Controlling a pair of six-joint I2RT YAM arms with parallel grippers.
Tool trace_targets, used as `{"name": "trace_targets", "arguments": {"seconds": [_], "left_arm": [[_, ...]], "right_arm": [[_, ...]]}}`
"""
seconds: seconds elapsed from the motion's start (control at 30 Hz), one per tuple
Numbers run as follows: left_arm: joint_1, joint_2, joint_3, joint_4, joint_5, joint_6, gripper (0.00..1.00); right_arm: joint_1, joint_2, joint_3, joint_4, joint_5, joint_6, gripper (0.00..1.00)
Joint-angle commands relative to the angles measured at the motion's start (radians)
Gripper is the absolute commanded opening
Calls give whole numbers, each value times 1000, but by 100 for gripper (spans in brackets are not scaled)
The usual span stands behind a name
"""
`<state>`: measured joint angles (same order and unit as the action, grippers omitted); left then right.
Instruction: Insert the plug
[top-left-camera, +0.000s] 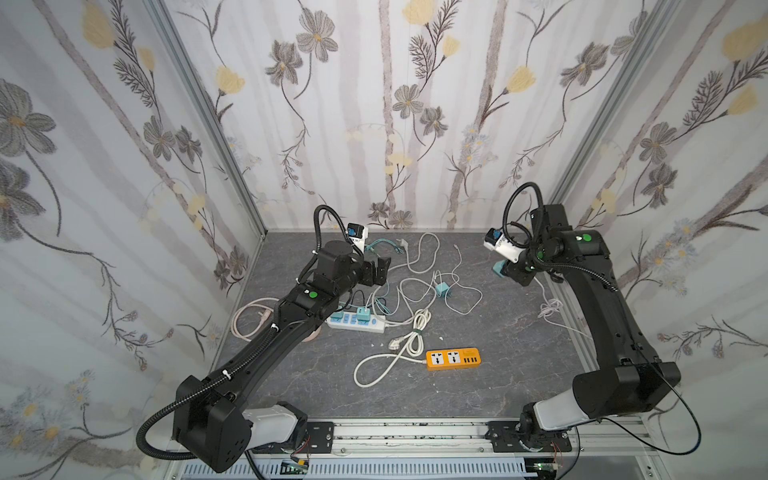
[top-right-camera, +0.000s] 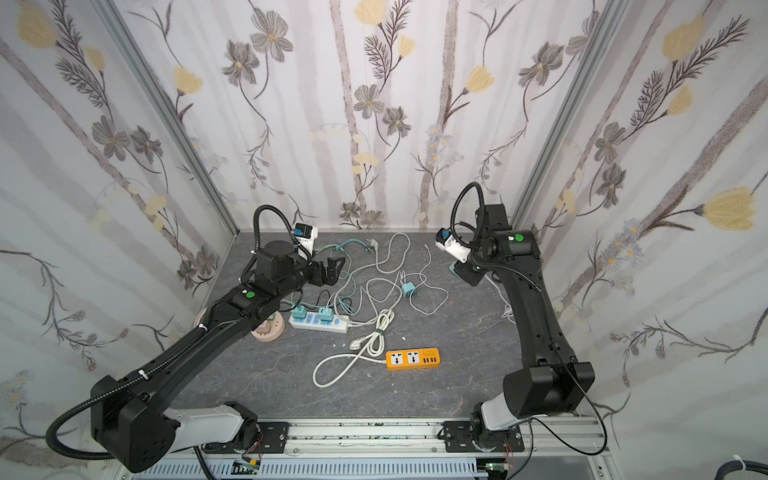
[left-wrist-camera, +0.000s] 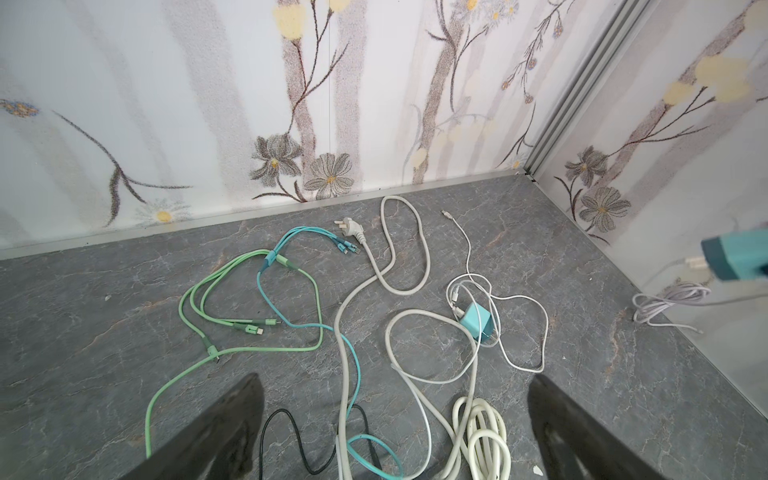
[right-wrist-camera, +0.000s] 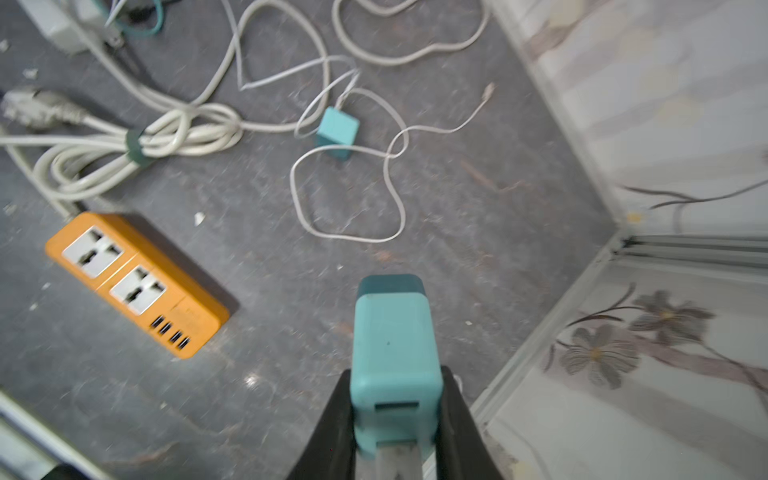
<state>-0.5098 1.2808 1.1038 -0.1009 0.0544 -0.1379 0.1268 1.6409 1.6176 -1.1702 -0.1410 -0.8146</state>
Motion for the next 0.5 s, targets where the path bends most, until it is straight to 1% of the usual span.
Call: {"name": "trace_targets", "arguments": {"seconds": [0.0, 0.1, 0.17, 0.33, 0.47], "left_arm": [[3, 6, -7, 8, -3, 8, 100], [4, 10, -12, 11, 9, -3, 100], [4, 8, -19, 14, 18, -8, 100], [5, -1, -44, 22, 18, -8, 100], [7, -14, -59, 25, 23, -9, 100]], "right_arm": [[66, -27, -144, 1, -97, -47, 0], [168, -26, -240, -2, -100, -58, 0], [225, -4, -265, -25, -85, -65, 0], [375, 67, -264, -46, -12, -80, 0], [461, 118, -255, -40, 31, -92, 0]]}}
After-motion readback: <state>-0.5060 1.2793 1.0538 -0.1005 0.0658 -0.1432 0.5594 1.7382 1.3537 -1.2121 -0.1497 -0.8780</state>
